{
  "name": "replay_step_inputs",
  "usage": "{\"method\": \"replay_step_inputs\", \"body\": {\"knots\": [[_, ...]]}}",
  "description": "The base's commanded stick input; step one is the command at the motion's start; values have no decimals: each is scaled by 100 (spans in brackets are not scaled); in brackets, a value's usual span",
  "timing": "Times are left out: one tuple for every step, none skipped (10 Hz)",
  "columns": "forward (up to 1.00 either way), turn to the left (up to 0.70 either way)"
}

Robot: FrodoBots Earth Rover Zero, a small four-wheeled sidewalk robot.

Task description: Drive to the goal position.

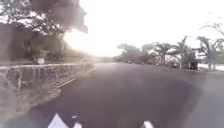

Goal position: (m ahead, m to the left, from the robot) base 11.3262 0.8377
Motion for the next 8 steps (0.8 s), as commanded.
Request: {"method": "replay_step_inputs", "body": {"knots": [[70, 0], [70, 0], [70, 0], [70, 0], [70, 0], [70, 0], [70, 0], [70, 0]]}}
